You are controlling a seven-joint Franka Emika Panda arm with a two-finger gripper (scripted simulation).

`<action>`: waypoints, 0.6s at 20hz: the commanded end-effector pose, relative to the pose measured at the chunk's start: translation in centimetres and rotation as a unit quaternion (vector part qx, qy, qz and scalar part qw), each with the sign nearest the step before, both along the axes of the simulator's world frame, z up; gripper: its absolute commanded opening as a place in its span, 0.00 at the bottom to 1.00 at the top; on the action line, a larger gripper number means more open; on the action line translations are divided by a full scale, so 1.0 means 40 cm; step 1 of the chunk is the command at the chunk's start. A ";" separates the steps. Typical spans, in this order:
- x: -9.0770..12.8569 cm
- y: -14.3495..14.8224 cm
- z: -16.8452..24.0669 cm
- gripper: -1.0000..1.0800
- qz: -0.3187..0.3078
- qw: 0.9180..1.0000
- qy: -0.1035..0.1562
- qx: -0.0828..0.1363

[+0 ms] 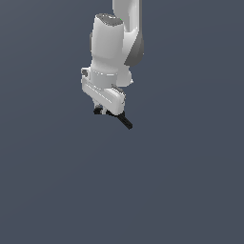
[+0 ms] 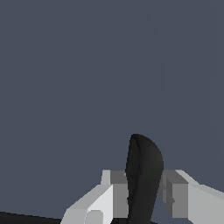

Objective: Pick up the object and move it to a goal position.

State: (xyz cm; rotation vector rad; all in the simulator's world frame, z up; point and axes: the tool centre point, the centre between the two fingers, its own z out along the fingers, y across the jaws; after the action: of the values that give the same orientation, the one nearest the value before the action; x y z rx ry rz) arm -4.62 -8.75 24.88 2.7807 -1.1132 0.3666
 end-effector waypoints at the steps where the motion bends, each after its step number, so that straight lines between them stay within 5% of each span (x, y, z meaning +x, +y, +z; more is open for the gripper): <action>1: -0.002 0.005 0.021 0.00 0.000 1.000 -0.001 0.000; 12: -0.010 0.014 0.047 0.00 0.000 1.000 0.000 -0.001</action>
State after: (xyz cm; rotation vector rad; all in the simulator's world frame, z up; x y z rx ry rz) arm -5.01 -8.28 26.26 2.7794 -1.1105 0.3625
